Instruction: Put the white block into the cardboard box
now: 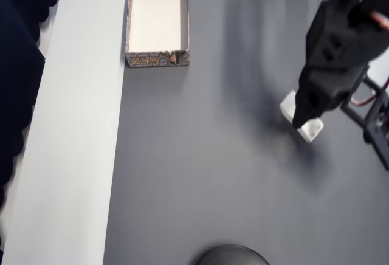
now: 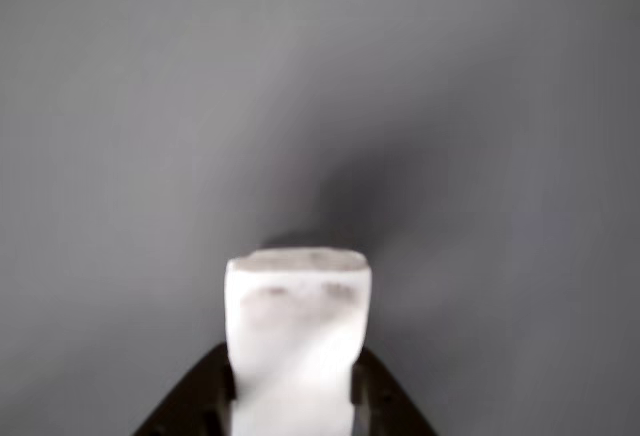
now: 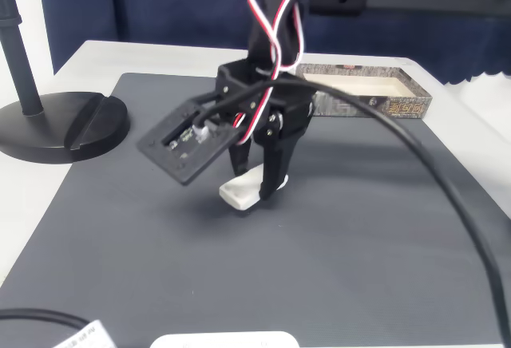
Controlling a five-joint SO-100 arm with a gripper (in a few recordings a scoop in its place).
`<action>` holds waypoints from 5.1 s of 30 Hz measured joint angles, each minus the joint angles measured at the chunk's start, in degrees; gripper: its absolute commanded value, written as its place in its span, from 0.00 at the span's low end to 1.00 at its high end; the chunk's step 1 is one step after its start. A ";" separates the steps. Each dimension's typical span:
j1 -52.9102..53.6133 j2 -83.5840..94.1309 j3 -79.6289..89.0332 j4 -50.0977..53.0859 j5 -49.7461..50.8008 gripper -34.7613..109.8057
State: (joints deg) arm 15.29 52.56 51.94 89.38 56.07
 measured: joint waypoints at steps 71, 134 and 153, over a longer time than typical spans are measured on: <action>56.78 13.62 2.55 2.20 30.23 0.23; 55.20 -7.91 -12.83 -0.18 19.07 0.23; 55.72 -9.84 -13.18 -2.02 21.62 0.23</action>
State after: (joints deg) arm 71.02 42.71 38.76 87.36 77.70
